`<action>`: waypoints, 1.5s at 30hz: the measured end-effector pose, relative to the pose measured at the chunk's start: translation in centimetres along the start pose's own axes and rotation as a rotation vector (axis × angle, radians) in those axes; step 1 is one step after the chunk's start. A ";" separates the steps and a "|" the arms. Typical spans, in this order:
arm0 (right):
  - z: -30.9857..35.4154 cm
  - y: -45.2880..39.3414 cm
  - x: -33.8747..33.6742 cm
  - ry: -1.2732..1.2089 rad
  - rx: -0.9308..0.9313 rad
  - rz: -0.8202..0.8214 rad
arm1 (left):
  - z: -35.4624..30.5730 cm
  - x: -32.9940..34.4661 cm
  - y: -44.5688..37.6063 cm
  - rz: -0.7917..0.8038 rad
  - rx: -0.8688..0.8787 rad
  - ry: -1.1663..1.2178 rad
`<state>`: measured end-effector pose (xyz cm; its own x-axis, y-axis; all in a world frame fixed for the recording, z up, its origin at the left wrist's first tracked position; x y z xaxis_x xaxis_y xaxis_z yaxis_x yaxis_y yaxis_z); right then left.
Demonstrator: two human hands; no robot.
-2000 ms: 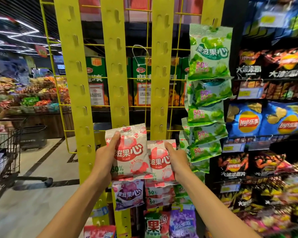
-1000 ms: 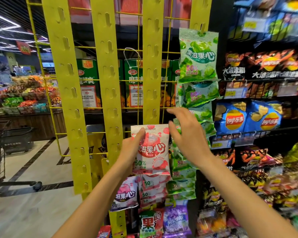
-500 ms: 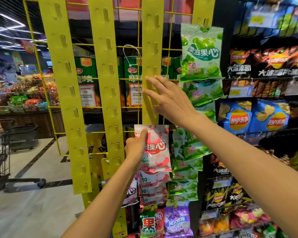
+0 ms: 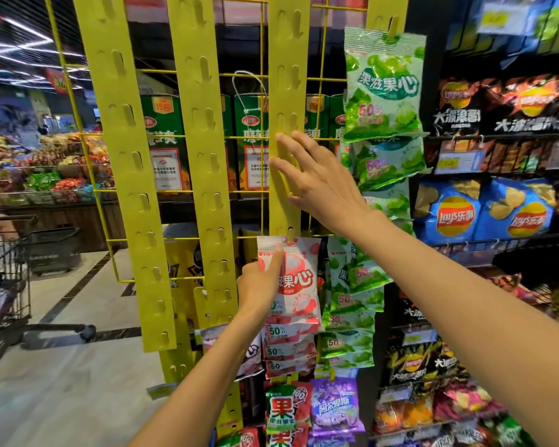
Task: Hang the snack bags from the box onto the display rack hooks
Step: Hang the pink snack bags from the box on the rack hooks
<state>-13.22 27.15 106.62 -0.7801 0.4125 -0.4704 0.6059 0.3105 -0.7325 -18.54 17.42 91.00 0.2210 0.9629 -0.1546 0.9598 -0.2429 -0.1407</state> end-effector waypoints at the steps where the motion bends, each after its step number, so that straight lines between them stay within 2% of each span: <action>1: 0.0 0.0 0.1 0.002 0.002 0.003 | 0.0 -0.1 0.4 0.013 0.028 -0.037; 8: 0.6 0.6 -0.3 -0.031 0.045 0.029 | 0.1 -1.6 3.5 0.051 0.272 -0.431; 13: 2.0 3.7 -1.6 -0.121 0.091 -0.090 | 1.0 -3.8 4.6 -0.046 0.341 -0.602; 15: 2.8 6.0 -1.3 -0.177 0.097 -0.086 | 1.0 -4.8 5.5 -0.124 0.457 -0.717; 18: 4.4 10.6 0.1 -0.237 0.108 -0.015 | 1.2 -5.5 6.7 -0.198 0.748 -0.953; 21: 6.2 15.7 2.0 -0.283 0.121 0.079 | 3.7 -5.5 6.8 -0.147 0.844 -1.125; 25: 8.6 22.9 4.4 -0.318 0.161 0.209 | 8.7 -5.4 8.1 -0.045 0.843 -1.203; 33: 15.0 37.0 11.0 -0.415 0.227 0.448 | 23.2 -3.9 10.9 0.132 0.697 -1.235; 41: 26.0 53.3 20.4 -0.549 0.379 0.773 | 45.0 -2.7 14.9 0.338 0.415 -1.178; 45: 32.9 62.1 24.9 -0.650 0.478 1.023 | 56.3 -2.4 18.3 0.413 0.259 -1.164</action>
<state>-0.17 28.57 33.24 -0.0149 -0.2504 -0.9680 0.9567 -0.2852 0.0590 -11.28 4.09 33.72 0.0869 0.1686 -0.9819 0.7647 -0.6430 -0.0428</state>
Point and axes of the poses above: each hand's wrist, its own y-axis away from the middle knuckle, its own x-axis out of the palm, z = x × y, the point moved 5 cm from there along -y, towards the middle knuckle, and after that the axes turned 4 degrees about y, right-handed, at the moved point
